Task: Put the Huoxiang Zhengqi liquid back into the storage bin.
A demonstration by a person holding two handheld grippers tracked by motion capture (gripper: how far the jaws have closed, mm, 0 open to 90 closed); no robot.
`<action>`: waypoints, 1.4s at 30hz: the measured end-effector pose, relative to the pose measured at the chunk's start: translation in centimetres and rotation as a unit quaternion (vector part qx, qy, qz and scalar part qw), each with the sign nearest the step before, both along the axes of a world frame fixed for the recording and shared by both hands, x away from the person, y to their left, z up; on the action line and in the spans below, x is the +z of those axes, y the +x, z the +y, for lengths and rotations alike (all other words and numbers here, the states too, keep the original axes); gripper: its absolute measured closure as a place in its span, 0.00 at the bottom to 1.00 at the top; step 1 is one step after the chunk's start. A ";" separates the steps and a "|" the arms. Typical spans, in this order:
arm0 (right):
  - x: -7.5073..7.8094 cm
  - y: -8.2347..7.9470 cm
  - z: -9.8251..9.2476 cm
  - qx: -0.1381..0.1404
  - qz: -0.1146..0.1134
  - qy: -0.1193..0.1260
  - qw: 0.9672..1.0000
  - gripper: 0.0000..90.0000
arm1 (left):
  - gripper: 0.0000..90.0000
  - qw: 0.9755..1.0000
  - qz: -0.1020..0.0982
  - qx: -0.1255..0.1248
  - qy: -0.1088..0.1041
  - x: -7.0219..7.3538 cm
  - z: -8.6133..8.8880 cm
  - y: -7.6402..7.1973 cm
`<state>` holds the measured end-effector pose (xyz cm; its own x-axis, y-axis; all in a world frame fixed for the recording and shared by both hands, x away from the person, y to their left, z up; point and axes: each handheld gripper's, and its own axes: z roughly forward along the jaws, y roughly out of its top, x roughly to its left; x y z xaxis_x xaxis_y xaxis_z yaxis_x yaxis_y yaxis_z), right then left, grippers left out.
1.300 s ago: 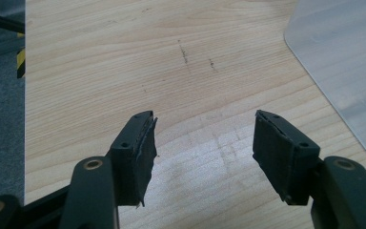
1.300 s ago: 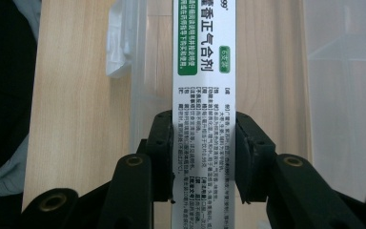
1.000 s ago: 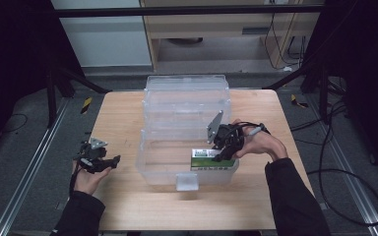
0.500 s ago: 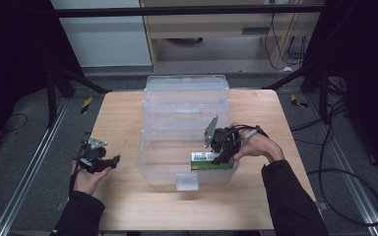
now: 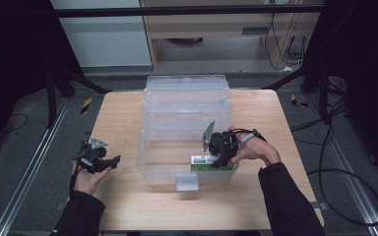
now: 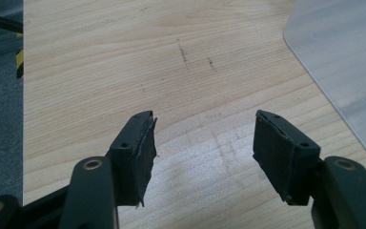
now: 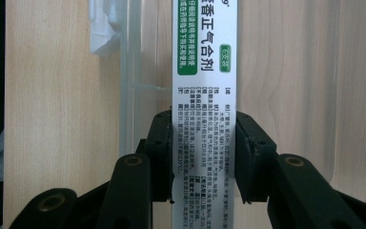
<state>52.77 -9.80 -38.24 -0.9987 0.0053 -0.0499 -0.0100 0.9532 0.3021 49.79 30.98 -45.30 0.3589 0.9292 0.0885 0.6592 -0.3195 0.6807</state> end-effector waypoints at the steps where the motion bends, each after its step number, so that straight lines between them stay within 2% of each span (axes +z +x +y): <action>1: -0.1 0.0 0.0 -0.001 -0.001 -0.002 1.000 0.70 | 0.43 1.000 0.000 0.000 0.000 0.0 0.0 0.0; 8: -0.5 -0.1 0.2 -0.003 -0.001 -0.008 1.000 0.70 | 0.43 1.000 0.000 0.000 0.000 0.0 0.0 0.0; 14: -1.3 -0.2 0.0 -0.014 0.002 -0.001 1.000 0.70 | 0.43 1.000 0.001 0.000 0.000 0.0 0.0 0.0; 23: -0.8 -0.3 -0.3 -0.026 -0.005 -0.001 1.000 0.68 | 0.43 1.000 0.000 -0.001 0.001 0.0 -0.1 0.0; 30: 0.3 -0.6 -0.8 -0.047 -0.017 0.029 0.998 0.65 | 0.43 1.000 0.003 -0.001 0.003 -0.1 -0.2 0.0; 42: 2.1 -0.8 -2.1 -0.090 -0.036 0.082 0.992 0.65 | 0.43 1.000 0.001 0.000 0.001 0.0 -0.2 0.0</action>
<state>51.93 -11.86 -36.14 -0.9748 0.1972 -0.1042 0.1289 0.8794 0.4583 49.74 30.77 -45.33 0.3599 0.9286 0.0905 0.6602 -0.3220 0.6785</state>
